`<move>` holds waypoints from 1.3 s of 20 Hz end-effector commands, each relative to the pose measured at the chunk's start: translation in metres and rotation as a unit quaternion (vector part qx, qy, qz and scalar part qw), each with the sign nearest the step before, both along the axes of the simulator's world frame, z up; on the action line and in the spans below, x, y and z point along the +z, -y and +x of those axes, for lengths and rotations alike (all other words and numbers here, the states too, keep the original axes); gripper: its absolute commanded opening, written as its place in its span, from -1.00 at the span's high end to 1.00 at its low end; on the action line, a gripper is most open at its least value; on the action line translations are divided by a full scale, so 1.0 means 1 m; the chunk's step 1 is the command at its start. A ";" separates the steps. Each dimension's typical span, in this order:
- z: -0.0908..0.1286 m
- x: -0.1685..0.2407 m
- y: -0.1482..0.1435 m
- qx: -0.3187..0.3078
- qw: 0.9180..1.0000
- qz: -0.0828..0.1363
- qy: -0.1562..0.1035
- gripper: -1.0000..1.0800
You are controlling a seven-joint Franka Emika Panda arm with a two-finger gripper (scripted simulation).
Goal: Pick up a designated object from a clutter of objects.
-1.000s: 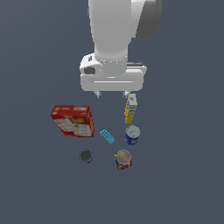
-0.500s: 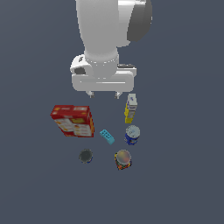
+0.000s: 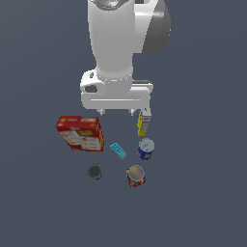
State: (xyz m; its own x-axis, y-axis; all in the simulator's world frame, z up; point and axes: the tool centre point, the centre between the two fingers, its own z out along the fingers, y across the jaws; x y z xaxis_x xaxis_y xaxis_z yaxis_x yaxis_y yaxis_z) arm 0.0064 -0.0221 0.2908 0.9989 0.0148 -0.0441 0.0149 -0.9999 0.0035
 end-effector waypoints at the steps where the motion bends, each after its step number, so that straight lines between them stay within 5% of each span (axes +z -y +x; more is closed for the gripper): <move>1: 0.010 -0.008 -0.003 0.010 1.000 -0.001 0.001 -0.92; 17: 0.101 -0.111 -0.046 0.107 0.994 0.000 0.014 -0.92; 26: 0.129 -0.164 -0.067 0.146 0.989 0.004 0.019 -0.92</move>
State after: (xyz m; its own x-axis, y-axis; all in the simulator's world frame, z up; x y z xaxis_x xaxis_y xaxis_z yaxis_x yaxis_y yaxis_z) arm 0.1313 0.0422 0.1339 0.9564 0.2921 -0.0078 0.2921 -0.9564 0.0028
